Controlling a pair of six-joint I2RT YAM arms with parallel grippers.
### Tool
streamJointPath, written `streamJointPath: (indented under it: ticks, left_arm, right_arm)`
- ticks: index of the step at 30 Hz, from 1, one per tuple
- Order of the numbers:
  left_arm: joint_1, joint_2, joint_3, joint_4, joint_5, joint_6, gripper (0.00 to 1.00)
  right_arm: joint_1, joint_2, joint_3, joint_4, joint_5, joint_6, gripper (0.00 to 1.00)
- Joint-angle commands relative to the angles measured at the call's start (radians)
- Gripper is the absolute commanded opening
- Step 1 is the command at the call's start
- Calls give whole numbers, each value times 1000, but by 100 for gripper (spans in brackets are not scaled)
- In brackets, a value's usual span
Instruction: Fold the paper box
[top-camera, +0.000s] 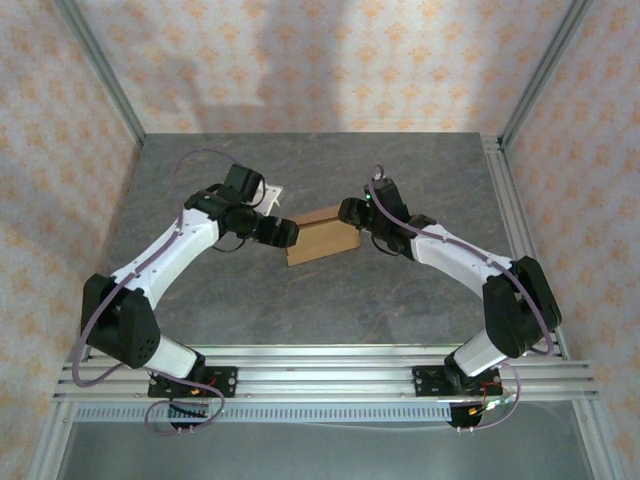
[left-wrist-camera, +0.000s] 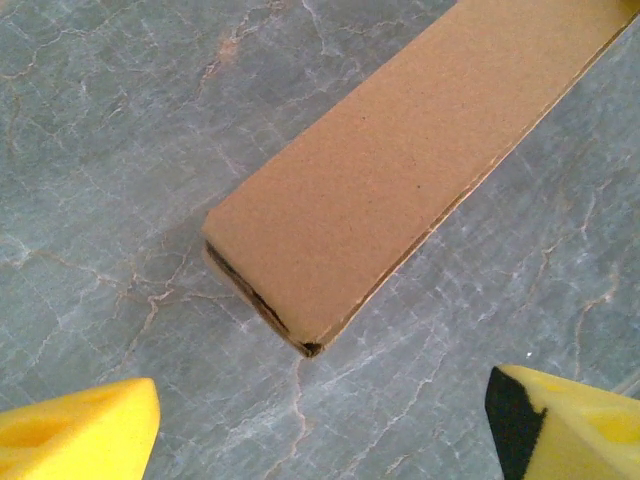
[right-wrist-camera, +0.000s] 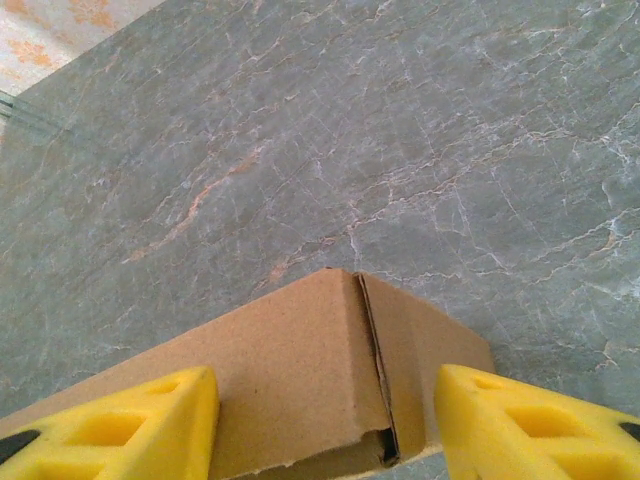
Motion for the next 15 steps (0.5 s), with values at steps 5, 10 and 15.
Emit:
streamJointPath:
  ticks: [5, 10, 15]
  left_arm:
    - [25, -64, -47, 173, -30, -297, 91]
    - [26, -34, -78, 222, -98, -424, 67]
    - [25, 4, -153, 261, -90, -477, 47]
  right_arm:
    - [3, 24, -47, -48, -18, -8, 58]
    - [3, 22, -46, -38, -43, -5, 58]
    - [3, 10, -32, -59, -53, -19, 58]
